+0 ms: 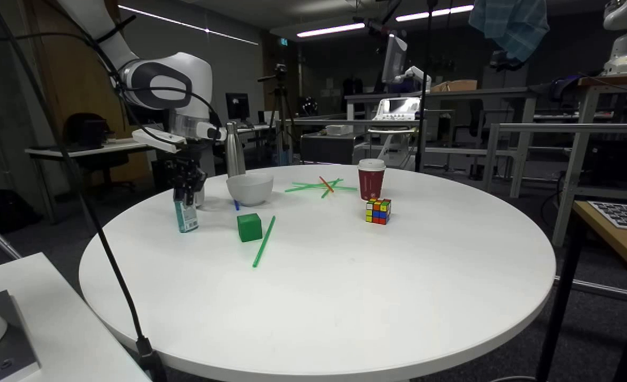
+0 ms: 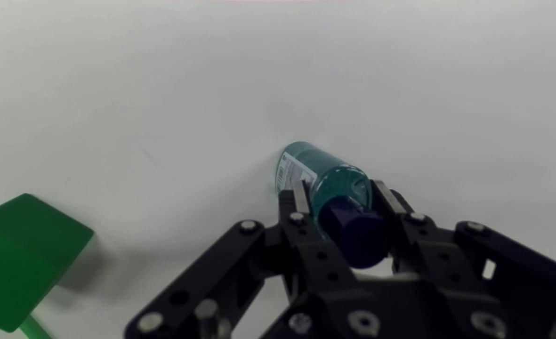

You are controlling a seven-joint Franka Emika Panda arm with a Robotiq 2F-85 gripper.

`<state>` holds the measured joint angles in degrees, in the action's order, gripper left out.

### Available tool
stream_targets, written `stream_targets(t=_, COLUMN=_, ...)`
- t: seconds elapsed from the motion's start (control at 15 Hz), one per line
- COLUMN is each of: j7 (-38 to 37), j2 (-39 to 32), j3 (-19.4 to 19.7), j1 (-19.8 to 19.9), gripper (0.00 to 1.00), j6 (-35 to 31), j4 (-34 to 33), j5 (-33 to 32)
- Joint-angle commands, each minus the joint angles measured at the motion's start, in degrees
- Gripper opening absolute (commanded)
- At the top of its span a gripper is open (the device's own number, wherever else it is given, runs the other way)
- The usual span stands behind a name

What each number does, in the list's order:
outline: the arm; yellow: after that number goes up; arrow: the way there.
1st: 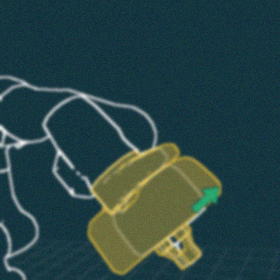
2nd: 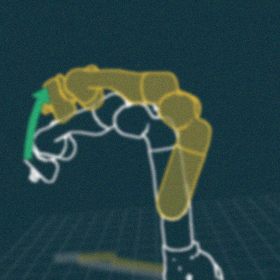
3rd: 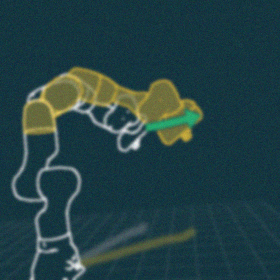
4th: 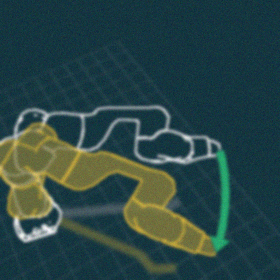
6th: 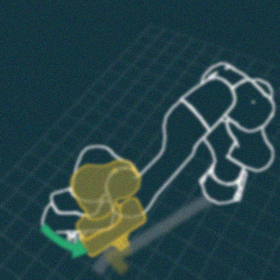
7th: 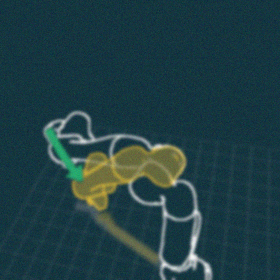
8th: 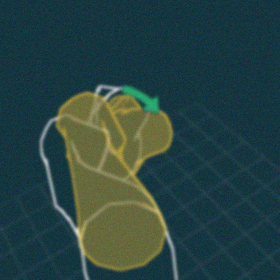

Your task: Put the bottle in the bowl

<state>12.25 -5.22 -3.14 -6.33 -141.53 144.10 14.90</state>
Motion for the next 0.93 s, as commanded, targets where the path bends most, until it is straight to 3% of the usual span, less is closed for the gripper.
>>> stream_targets(t=0.0, j7=0.9, j2=1.2, j3=-1.0, j1=1.3, gripper=0.11, j6=0.4, j4=-0.9, j5=-0.2)
stream_targets(t=0.87, j7=-0.3, j2=1.7, j3=-1.1, j1=1.1, gripper=0.11, j6=-2.0, j4=-3.7, j5=-1.2)
